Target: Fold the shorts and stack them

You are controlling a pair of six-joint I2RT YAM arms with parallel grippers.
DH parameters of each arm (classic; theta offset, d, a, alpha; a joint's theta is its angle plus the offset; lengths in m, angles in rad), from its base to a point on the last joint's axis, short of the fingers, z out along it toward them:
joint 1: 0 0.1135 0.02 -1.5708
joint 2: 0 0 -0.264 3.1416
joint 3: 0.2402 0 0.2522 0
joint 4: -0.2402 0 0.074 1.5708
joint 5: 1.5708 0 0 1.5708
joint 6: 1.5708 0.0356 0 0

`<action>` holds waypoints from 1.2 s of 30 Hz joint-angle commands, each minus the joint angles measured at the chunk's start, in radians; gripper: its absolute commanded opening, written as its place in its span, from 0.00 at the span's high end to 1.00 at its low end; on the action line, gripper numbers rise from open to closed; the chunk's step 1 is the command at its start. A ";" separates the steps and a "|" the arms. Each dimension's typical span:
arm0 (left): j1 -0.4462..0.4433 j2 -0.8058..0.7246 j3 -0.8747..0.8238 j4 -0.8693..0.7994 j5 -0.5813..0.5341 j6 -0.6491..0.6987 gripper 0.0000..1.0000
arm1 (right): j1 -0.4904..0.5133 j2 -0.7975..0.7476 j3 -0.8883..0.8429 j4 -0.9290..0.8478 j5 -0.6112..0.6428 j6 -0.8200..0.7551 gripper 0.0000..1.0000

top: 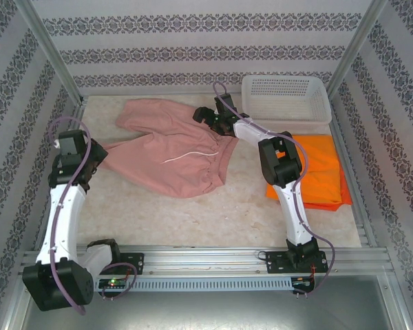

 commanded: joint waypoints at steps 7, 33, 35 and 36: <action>-0.034 0.318 0.097 0.015 0.077 0.076 0.24 | -0.010 -0.115 -0.083 0.080 -0.037 -0.020 0.06; 0.418 0.138 -0.380 0.192 0.281 -0.227 0.32 | 0.048 -0.951 -0.970 0.361 -0.028 0.028 0.04; 0.417 0.188 -0.367 0.205 0.279 -0.224 0.34 | 0.045 -0.981 -1.012 0.363 -0.031 0.029 0.03; 0.417 0.205 -0.362 0.211 0.279 -0.223 0.34 | 0.044 -0.993 -1.027 0.364 -0.031 0.030 0.03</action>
